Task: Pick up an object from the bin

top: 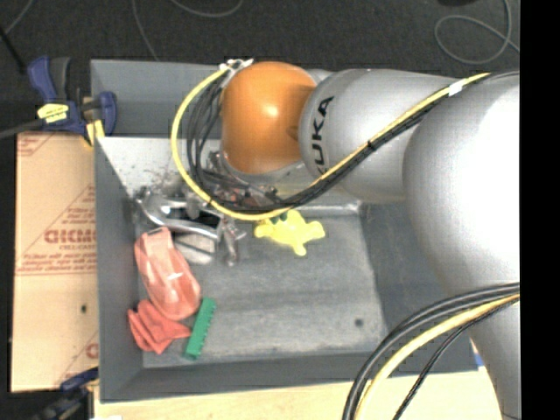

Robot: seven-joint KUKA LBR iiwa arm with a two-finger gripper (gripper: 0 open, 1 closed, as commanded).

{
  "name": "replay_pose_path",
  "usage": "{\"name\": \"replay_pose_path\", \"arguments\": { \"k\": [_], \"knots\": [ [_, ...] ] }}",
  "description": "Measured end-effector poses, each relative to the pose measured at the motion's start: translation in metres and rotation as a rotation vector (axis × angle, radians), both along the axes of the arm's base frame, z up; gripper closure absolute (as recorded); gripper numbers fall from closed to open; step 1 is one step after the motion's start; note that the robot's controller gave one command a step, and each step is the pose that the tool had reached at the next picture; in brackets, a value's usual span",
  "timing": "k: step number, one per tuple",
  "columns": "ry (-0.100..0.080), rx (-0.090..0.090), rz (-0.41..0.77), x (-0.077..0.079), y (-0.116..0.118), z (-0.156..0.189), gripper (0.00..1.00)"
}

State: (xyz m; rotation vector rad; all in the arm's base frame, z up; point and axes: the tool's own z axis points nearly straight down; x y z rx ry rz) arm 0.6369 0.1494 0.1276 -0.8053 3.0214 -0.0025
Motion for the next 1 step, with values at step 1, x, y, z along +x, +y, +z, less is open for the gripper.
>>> {"name": "replay_pose_path", "arguments": {
  "k": [1],
  "knots": [
    [-0.03, 0.013, 0.027, -0.0005, 0.0072, -0.0306, 0.0]
  ]
}}
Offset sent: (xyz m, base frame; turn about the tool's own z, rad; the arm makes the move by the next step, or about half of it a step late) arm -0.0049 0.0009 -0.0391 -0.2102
